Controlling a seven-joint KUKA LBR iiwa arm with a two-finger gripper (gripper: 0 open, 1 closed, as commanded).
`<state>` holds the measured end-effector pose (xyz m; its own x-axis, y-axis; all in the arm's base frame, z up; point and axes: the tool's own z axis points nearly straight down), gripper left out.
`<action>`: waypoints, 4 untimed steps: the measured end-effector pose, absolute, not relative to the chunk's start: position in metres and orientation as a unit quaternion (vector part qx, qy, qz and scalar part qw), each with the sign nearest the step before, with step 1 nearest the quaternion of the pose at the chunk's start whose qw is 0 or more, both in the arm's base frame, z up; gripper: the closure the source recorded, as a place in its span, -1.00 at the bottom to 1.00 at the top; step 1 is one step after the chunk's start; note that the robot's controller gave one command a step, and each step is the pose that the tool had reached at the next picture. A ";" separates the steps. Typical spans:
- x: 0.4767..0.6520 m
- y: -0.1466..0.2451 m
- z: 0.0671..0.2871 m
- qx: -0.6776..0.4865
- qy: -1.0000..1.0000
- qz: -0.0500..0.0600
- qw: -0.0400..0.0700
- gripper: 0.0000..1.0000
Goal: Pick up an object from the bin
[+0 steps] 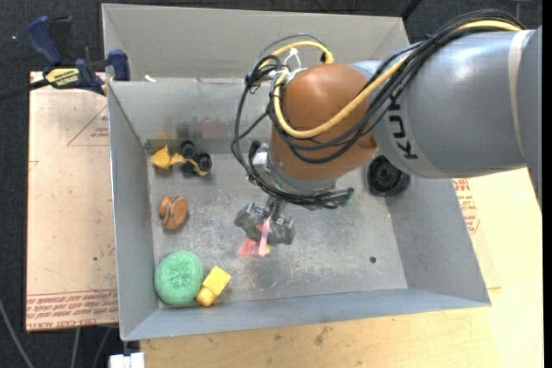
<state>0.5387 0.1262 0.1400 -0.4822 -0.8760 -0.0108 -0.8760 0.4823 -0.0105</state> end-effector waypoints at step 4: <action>0.607 0.135 0.287 -0.569 0.823 0.001 0.002 1.00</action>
Offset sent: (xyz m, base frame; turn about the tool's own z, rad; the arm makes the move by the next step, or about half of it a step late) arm 0.0280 -0.0075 0.0891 -0.0149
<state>0.6065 0.1347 0.2866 -0.3531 -0.9356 -0.0046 -0.9356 0.3532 -0.0013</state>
